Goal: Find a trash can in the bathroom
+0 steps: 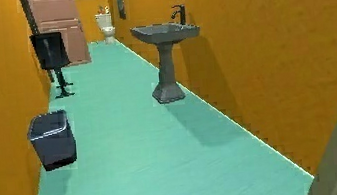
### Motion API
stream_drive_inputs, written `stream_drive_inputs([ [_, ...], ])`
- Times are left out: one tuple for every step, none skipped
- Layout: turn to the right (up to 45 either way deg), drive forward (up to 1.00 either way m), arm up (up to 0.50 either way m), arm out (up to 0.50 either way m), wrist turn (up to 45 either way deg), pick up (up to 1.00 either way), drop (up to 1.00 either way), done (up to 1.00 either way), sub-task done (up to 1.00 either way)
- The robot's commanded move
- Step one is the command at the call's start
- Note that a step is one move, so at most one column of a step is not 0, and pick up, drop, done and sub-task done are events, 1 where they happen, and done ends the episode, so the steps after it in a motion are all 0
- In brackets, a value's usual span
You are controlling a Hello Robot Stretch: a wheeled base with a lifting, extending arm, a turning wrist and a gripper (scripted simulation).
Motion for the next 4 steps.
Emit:
stream_drive_inputs([
  [-3.0, 0.00, 0.00, 0.00, 0.0, 0.00, 0.00, 0.00, 0.00],
  [0.0, 0.25, 0.00, 0.00, 0.0, 0.00, 0.00, 0.00, 0.00],
  [-33.0, 0.00, 0.00, 0.00, 0.0, 0.00, 0.00, 0.00, 0.00],
  [0.0, 0.85, 0.00, 0.00, 0.0, 0.00, 0.00, 0.00, 0.00],
])
